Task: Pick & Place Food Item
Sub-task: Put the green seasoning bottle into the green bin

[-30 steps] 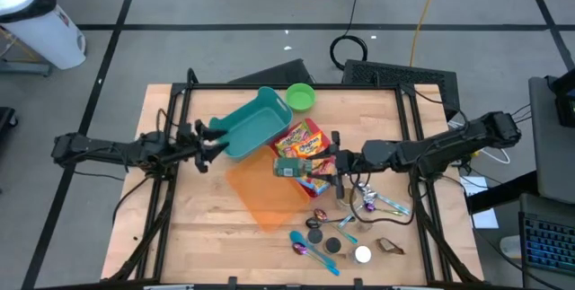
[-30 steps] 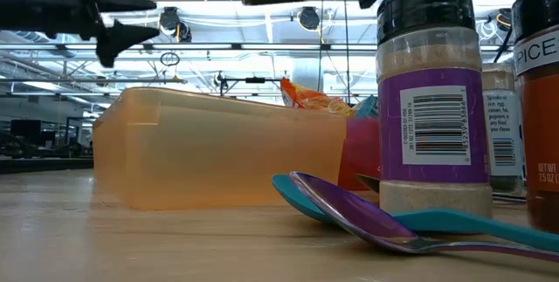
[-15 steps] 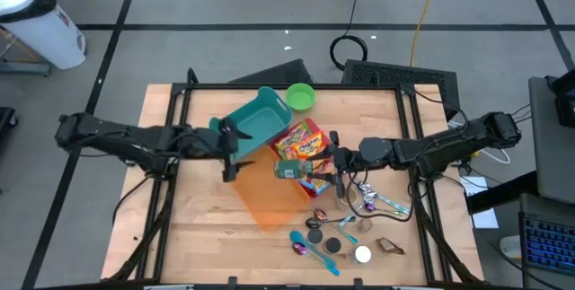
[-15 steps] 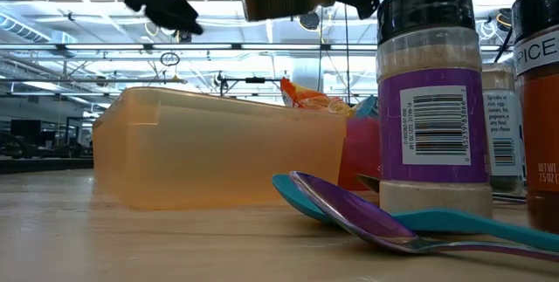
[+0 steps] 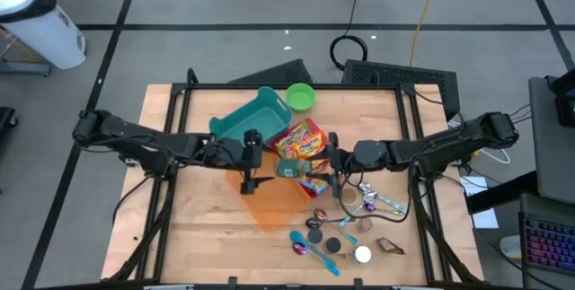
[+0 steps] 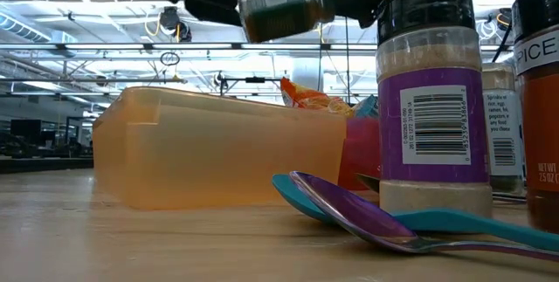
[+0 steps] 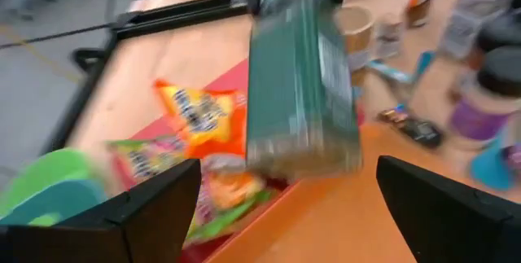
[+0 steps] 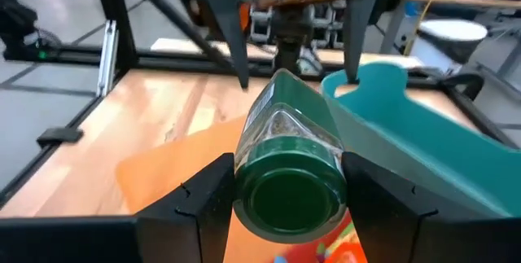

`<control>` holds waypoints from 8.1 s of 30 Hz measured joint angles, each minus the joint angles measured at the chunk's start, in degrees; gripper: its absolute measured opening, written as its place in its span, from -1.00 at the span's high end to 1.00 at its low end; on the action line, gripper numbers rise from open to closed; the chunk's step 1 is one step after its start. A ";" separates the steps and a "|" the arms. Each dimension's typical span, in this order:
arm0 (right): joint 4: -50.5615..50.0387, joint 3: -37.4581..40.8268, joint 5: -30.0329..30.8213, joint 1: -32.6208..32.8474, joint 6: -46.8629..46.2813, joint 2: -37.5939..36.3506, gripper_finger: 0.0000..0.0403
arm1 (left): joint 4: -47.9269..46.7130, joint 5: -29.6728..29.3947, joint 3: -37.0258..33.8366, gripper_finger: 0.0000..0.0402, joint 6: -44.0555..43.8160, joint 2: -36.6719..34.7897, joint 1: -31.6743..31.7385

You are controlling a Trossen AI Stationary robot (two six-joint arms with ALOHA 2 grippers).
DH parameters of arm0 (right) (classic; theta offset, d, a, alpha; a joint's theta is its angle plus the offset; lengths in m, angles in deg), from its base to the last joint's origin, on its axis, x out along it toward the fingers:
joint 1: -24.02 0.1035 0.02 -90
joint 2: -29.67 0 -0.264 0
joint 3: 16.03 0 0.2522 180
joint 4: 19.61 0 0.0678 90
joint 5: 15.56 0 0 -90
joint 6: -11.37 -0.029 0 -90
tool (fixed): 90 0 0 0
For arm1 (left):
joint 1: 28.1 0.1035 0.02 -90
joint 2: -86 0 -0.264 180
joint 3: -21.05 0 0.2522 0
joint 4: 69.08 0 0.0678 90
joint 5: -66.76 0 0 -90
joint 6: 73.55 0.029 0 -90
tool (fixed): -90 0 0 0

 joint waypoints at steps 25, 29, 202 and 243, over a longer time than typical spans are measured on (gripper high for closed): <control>7.73 0.00 -4.88 -1.77 -0.05 4.29 0.95 | 0.80 -1.97 3.11 -0.78 2.32 8.45 1.14; 7.69 0.00 -4.82 -1.77 -1.09 4.29 0.93 | 0.57 -1.99 3.11 -0.75 2.26 8.46 1.14; -56.97 -36.16 -14.22 -3.61 -27.02 40.03 0.02 | 1.69 -2.14 3.09 -0.76 2.20 8.40 1.22; -43.74 -32.85 -12.60 -3.91 -24.26 39.88 -0.05 | 1.73 -2.14 3.09 -0.76 2.29 8.40 1.25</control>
